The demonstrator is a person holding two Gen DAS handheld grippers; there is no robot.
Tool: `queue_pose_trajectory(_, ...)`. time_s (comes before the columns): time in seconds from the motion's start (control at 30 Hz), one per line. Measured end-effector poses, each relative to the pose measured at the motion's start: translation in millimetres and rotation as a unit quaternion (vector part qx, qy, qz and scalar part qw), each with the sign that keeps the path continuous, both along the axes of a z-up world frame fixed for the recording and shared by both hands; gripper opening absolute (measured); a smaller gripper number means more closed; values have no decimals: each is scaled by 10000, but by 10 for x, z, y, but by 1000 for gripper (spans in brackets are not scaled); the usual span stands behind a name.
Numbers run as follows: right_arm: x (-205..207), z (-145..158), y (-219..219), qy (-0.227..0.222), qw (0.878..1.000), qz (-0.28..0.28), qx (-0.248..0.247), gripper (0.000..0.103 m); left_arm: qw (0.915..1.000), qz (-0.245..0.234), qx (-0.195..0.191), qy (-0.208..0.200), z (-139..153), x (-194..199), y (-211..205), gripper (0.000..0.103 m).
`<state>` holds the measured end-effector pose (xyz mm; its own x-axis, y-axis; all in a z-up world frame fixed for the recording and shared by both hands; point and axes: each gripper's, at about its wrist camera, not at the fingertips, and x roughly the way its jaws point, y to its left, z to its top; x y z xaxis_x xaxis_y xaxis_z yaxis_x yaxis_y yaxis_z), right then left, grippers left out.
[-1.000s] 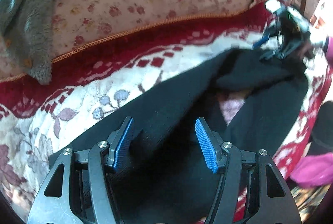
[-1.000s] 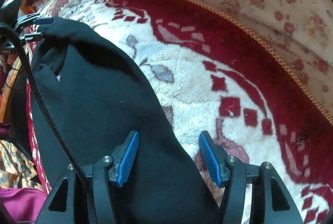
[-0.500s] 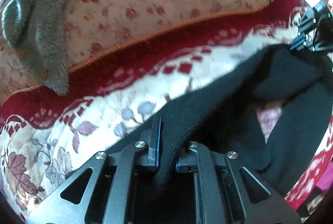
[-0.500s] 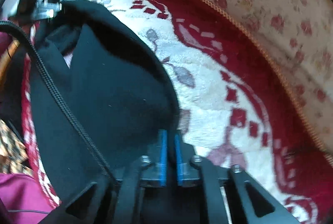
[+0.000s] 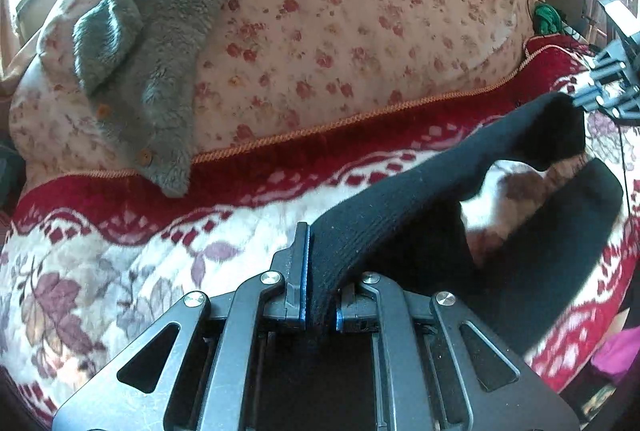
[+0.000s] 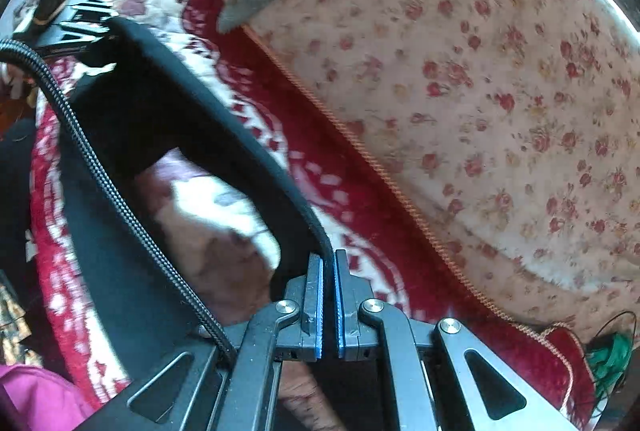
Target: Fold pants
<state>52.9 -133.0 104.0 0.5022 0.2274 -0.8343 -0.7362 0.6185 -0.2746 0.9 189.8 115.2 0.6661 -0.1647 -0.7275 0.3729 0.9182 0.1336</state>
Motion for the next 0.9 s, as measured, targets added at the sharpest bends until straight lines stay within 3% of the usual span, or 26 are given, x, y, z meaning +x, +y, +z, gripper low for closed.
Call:
queue_pose_trajectory(0.27, -947, -510, 132, 674, 9970, 370, 53, 4, 9995, 25, -226, 237, -314, -663, 203, 8)
queue_pose_trajectory(0.47, -1264, -907, 134, 1005, 9946, 253, 92, 4, 9926, 297, -719, 933, -553, -782, 339, 8)
queue_pose_trajectory(0.57, -1230, -1002, 105, 888, 9957, 39, 248, 5, 9746, 663, -1457, 1566, -668, -755, 508, 11)
queue_pose_trajectory(0.67, -1247, -1006, 25, 931, 9934, -139, 657, 13, 9550, 1001, -2116, 1820, -705, -839, 695, 18)
queue_pose_trajectory(0.77, -1321, -972, -95, 1033, 9879, -325, 1108, 37, 9438, 1255, -2419, 1868, -696, -985, 816, 30)
queue_pose_trajectory(0.9, -1422, -924, -293, 1019, 9777, -795, 1657, 37, 9350, 1501, -2637, 1837, -671, -1104, 962, 42)
